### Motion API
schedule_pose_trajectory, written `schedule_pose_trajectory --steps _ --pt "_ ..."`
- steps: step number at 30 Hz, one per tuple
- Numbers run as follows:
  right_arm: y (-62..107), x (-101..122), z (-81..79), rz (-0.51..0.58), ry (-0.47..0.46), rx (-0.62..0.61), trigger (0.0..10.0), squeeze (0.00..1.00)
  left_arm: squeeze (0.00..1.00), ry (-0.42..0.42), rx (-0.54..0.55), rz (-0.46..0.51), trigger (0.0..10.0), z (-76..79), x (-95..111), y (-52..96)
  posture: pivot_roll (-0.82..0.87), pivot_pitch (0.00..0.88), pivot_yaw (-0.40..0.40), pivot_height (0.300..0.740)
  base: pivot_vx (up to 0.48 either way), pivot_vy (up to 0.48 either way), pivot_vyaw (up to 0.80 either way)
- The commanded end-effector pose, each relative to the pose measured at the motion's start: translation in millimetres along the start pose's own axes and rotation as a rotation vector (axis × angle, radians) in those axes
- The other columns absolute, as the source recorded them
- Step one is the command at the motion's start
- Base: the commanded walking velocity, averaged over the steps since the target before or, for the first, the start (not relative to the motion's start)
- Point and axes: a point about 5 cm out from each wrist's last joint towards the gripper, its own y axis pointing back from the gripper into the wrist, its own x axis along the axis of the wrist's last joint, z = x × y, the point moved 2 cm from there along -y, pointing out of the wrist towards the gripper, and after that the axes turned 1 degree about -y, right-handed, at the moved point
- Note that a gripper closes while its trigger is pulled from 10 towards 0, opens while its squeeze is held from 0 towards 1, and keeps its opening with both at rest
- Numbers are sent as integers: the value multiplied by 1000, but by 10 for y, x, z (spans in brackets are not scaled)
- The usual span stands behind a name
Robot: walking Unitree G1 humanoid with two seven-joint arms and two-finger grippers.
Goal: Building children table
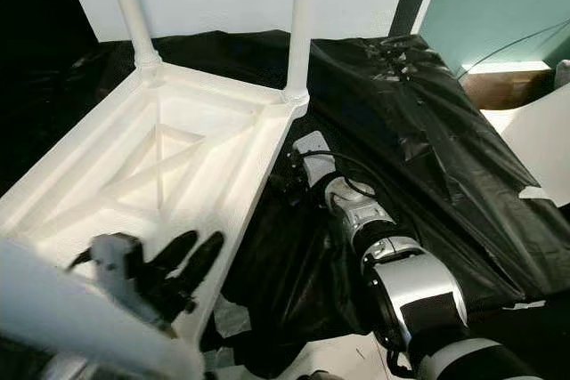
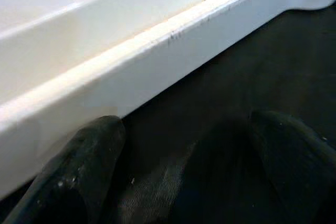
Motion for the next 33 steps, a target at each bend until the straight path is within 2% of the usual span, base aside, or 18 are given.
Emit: schedule_pose_trajectory --steps 1,2,3,5,7,11,13,18,21,23,27,29,31,33 --pt "-75 114 -129 39 -18 51 10000 0 0 4 -78 -62 10000 76 -140 -106 174 96 -47 740 0 0 0" --pt "-102 155 -179 55 -23 65 10000 0 0 -16 -81 -72 10000 67 -168 -216 168 97 -44 740 0 0 0" --pt "-102 155 -179 55 -23 65 10000 0 0 -16 -81 -72 10000 67 -168 -216 168 97 -44 740 0 0 0" --pt "-139 208 -253 74 -28 86 10000 0 0 -54 -77 -76 10000 57 -188 -381 163 98 -41 740 0 0 0" --pt "-139 208 -253 74 -28 86 10000 0 0 -54 -77 -76 10000 57 -188 -381 163 98 -41 740 0 0 0" --pt "-171 252 -327 86 -34 113 10000 0 0 -88 -84 -49 10000 124 -152 -686 150 111 -29 740 0 0 0" --pt "-175 255 -333 86 -34 116 10000 0 0 -88 -97 -43 10000 155 -147 -737 150 111 -29 740 0 0 0" --pt "-169 272 -289 85 -30 102 10000 0 0 -138 -113 -42 10000 327 -184 -1083 147 116 -27 740 0 0 0" --pt "-163 280 -269 88 -36 99 10000 0 0 -149 -111 -34 10000 365 -181 -1165 147 116 -27 740 0 0 0" --pt "-145 293 -206 96 -23 69 10000 0 0 -180 -101 -14 10000 420 -134 -1308 143 114 -25 740 0 0 0" --pt "-124 293 -153 104 -14 48 10000 0 0 -198 -90 -1 10000 442 -103 -1384 139 115 -25 740 0 0 0" --pt "-77 256 -75 110 -1 22 10000 0 0 -218 -53 17 10000 340 -47 -1376 138 114 -27 740 0 0 0" --pt "-77 256 -75 110 -1 22 10000 0 0 -218 -53 17 10000 340 -47 -1376 138 114 -27 740 0 0 0" --pt "-5 205 44 118 18 -26 10000 0 0 -232 -35 39 10000 170 36 -1299 142 113 -32 740 0 0 0"
